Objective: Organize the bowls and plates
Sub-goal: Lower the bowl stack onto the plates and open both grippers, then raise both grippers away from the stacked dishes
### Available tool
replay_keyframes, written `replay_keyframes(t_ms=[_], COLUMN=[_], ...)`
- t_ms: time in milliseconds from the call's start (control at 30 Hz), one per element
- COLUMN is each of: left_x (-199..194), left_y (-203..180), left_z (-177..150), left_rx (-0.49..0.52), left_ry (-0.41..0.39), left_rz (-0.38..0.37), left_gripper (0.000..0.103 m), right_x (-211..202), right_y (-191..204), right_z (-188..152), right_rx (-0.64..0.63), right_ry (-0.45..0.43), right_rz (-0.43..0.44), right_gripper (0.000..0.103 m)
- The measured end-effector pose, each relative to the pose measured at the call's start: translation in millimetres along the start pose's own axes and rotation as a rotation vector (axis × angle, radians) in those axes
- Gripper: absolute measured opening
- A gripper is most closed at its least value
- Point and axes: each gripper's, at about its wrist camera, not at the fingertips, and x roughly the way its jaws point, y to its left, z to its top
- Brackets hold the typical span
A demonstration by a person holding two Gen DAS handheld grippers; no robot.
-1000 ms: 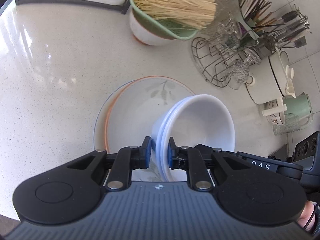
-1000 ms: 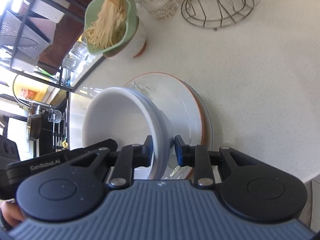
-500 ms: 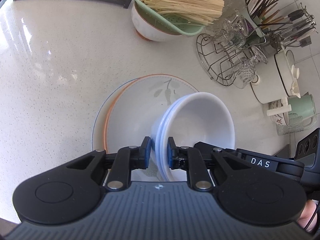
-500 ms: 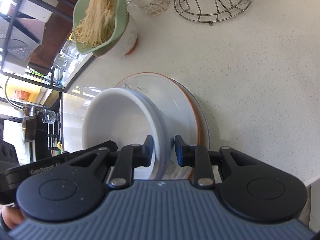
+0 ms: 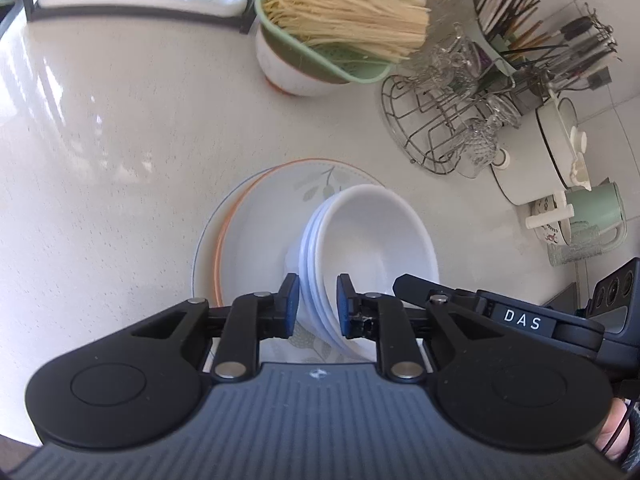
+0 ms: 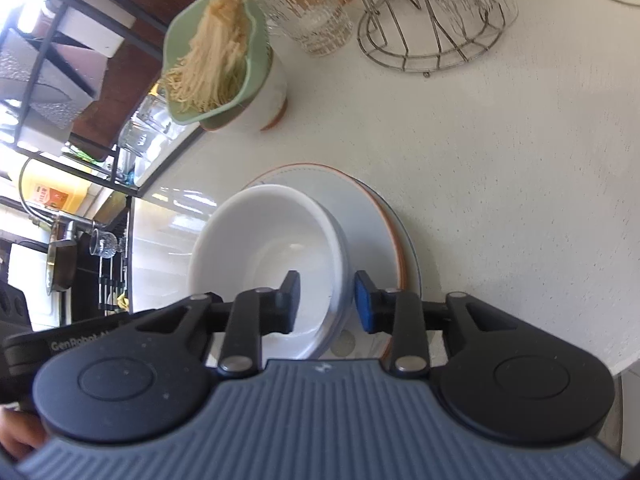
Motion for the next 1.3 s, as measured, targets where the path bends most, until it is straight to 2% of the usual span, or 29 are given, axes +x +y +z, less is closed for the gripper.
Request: replay_keyframes(t_ms=[467,800,900,1067,1133,1300], left_x=[-47,-101,-117,-138,-143,-153], left_y=[-36,-93,-112,-134,-141,-150], left_z=[-19,-53,-67,-87,-93,-105], left_rx=[0.079,0.146,0.168,0.185,0.191,0.198], left_ry=[-0.123,-0.24,-0.288,-0.346,-0.365,-0.402], left_rz=[0.066,0.097,0.098,0.112,0.116,0.134], left_gripper=[0.024,0.024,0.03,0.032,0.037,0.042], right_x=[-39,-104,-124,-151,-160,-176], right_y=[5,4,4,3,1,-1], right_z=[-11,-20,-24,-29,-33,-39], right_rx=[-0.117,-0.236,-0.266,-0.309,-0.326,-0.357], right_ry=[-0.136,-0.265,-0.293,-0.337,-0.354,-0.389], right_rz=[0.0,0.012,0.028,0.039,0.037,0.033], right_gripper=[0.035,0.035,0.035,0.035,0.035,0.035])
